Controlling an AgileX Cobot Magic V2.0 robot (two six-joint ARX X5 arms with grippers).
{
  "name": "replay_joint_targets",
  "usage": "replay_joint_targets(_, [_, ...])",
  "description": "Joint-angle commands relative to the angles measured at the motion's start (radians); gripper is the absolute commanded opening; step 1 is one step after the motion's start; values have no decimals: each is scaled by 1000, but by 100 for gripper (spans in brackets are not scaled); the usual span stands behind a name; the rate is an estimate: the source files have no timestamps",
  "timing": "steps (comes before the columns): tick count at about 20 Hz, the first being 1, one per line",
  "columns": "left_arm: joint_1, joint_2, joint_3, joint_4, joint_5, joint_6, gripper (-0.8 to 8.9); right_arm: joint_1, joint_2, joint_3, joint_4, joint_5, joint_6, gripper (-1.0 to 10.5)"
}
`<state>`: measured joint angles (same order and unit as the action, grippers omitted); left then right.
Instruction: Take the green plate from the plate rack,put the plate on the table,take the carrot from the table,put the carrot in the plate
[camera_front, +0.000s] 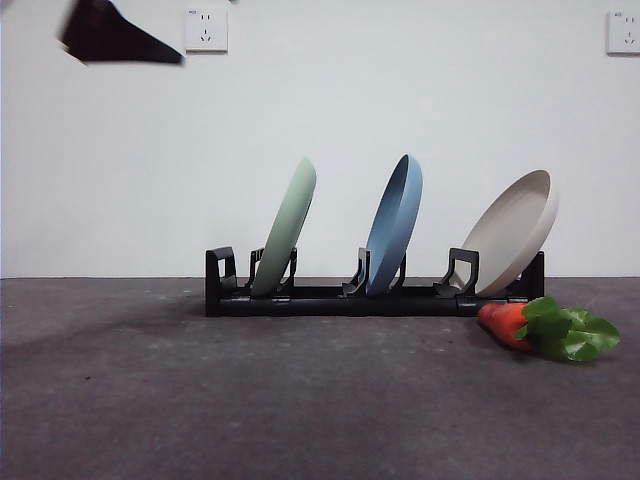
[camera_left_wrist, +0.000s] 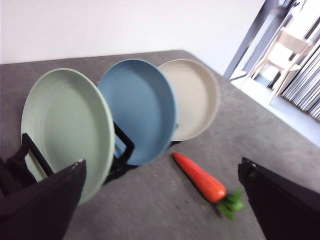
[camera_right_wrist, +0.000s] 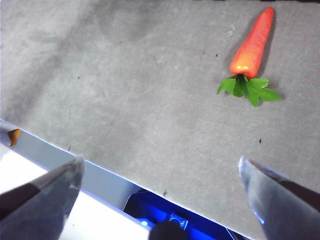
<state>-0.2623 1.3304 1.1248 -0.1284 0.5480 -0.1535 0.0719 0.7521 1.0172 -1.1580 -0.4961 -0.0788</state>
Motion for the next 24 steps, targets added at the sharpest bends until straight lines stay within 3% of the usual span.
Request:
replay_joint_targets(1, [-37,154,107,8,-44,54,664,2,8,2,4,0,3,690])
replay_joint_targets(7, [-103,442,319,73,-156,70,664,2,26,2,3,0,3,690])
replay_joint_targets(16, [-147,616,336,141,-283,79,628,2,27,2,3,0,10,689])
replay_joint_targets(19, [-151,620,336,135,-284,80,281,2,27,2,3,0,10,689])
replay_joint_targets(24, [-151,620,336,131,-277,79,-14,2,27,2,3,0,10,689])
